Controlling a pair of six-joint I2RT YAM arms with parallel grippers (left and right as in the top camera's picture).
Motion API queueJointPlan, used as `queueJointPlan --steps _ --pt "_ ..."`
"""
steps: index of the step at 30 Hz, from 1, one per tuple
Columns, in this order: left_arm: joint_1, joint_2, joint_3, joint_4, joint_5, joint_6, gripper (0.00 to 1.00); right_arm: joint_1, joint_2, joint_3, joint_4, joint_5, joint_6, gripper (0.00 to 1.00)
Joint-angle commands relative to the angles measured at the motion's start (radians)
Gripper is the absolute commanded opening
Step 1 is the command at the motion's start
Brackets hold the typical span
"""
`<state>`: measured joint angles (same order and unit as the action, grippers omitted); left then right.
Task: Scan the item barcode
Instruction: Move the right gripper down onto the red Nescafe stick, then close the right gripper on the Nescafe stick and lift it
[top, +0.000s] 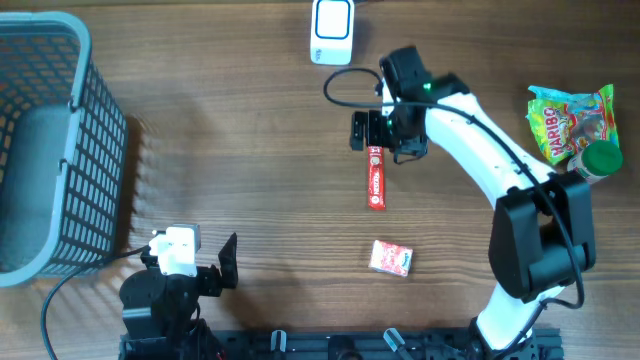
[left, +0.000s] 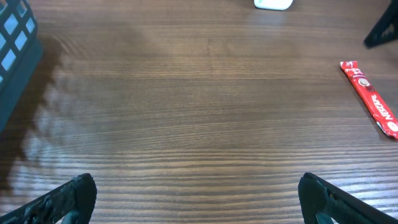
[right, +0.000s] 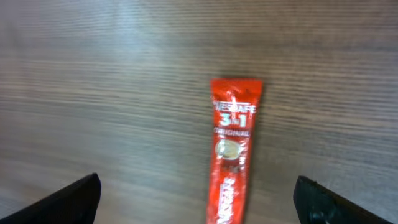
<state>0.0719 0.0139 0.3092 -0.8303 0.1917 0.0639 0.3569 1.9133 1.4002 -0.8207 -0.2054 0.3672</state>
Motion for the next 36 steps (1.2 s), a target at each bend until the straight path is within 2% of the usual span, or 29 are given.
queueJointPlan --steps 1,6,10,18,28,30,31,32,34,36 --pt "-0.005 -0.009 -0.007 0.002 -0.002 0.011 1.0 -0.001 0.014 -0.06 0.033 0.036 -0.037 0.94" --pt "-0.005 -0.009 -0.007 0.002 -0.002 0.011 1.0 0.014 0.015 -0.098 0.038 0.122 -0.05 0.88" --pt "-0.005 -0.009 -0.007 0.002 -0.002 0.011 1.0 0.029 0.015 -0.14 0.073 0.201 -0.034 0.79" --pt "-0.005 -0.009 -0.007 0.002 -0.002 0.011 1.0 0.058 0.024 -0.202 0.123 0.21 -0.024 0.75" --pt "-0.005 -0.009 -0.007 0.002 -0.002 0.011 1.0 0.108 0.152 -0.215 0.158 0.214 -0.019 0.63" --pt "-0.005 -0.009 -0.007 0.002 -0.002 0.011 1.0 0.121 0.183 -0.215 0.158 0.24 0.019 0.56" --pt "-0.005 -0.009 -0.007 0.002 -0.002 0.011 1.0 0.124 0.197 -0.215 0.156 0.249 0.032 0.43" --pt "-0.005 -0.009 -0.007 0.002 -0.002 0.011 1.0 0.125 0.209 -0.215 0.155 0.25 0.041 0.34" --pt "-0.005 -0.009 -0.007 0.002 -0.002 0.011 1.0 0.124 0.24 -0.215 0.142 0.225 0.068 0.05" --pt "-0.005 -0.009 -0.007 0.002 -0.002 0.011 1.0 0.122 0.247 -0.215 0.124 0.134 0.079 0.04"
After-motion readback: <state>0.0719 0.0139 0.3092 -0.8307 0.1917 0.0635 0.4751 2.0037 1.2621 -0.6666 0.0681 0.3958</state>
